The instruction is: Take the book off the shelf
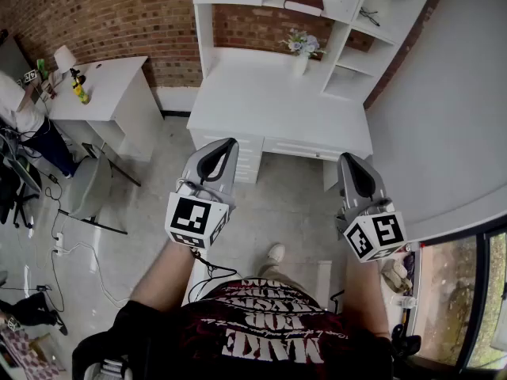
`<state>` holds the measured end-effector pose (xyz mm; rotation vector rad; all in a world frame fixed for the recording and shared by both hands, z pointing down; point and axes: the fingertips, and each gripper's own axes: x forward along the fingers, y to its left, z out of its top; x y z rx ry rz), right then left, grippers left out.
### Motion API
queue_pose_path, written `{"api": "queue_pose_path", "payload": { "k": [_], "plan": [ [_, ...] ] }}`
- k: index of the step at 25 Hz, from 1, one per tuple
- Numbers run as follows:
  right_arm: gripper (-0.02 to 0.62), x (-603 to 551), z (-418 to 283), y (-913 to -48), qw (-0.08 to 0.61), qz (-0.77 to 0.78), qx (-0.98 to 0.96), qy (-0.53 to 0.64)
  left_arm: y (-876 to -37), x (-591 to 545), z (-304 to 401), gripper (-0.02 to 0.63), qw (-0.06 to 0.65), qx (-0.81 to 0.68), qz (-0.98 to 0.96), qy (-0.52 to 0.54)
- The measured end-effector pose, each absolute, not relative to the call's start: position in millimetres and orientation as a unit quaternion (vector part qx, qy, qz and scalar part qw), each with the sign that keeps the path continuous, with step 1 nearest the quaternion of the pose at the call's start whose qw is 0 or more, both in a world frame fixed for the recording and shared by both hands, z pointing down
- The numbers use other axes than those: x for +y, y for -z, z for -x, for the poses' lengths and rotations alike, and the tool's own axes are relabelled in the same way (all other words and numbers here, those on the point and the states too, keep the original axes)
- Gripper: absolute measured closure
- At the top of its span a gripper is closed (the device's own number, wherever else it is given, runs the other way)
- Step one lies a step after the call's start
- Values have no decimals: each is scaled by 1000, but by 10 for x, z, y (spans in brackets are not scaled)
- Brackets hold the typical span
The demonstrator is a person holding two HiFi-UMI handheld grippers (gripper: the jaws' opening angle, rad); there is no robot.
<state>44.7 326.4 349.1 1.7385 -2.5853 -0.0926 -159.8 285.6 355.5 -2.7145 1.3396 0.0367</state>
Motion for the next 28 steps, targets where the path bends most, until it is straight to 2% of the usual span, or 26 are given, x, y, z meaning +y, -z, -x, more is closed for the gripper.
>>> {"api": "queue_pose_path", "payload": {
  "k": [10, 20, 28],
  "plan": [
    [572, 2908, -813, -3712, -20, -544, -839, 3, -3739, 2389, 1326, 606, 49, 453, 890, 6],
    [572, 2404, -1442, -4092, -7, -544, -837, -49, -4094, 1808, 843, 606, 21, 458, 888, 33],
    [572, 2012, -1877, -4008, -18, -520, -851, -68, -3827, 1414, 536, 606, 32, 487, 872, 16]
  ]
}}
